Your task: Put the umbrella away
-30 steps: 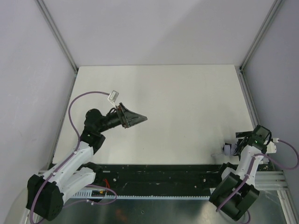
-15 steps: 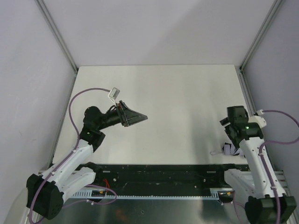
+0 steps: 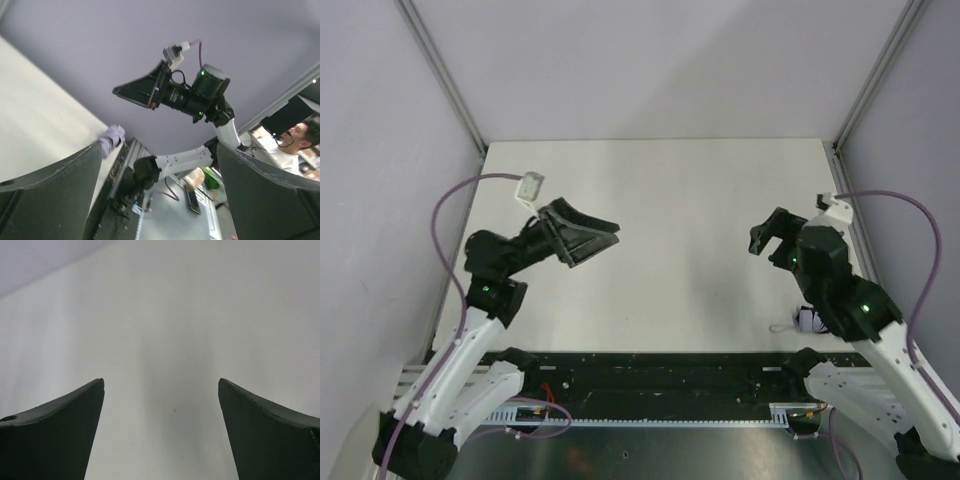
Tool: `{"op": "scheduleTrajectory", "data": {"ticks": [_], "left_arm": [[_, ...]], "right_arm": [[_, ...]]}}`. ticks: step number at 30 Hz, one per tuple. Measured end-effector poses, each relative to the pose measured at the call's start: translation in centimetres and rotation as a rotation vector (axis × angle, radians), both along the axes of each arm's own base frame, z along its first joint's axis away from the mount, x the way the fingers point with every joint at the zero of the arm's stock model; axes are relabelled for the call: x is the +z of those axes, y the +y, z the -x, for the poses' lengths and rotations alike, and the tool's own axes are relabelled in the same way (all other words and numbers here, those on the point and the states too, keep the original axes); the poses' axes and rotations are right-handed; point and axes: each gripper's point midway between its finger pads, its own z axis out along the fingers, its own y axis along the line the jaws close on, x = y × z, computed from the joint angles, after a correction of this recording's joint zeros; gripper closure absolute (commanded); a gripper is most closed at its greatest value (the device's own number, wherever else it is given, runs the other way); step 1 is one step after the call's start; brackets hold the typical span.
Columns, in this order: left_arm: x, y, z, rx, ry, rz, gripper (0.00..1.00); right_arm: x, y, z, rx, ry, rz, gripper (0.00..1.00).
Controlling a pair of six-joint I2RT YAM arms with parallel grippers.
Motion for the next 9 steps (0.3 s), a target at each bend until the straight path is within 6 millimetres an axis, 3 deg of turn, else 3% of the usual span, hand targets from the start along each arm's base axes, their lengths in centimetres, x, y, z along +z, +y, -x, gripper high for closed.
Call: {"op": "scheduleTrajectory", "data": {"ticks": [4,9], "left_arm": [[5.0,1.9,1.8,0.067,-0.196,0.038,0.0],[12.1,4.1,5.2,0.178,-0.498,0.058,0.01]], "right_arm": [[5.6,-0.2,1.4,0.08,-0.21,-0.035,0.01],[13.0,-1.8,4.9,0.143,-0.484,-0.095,0.01]]}}
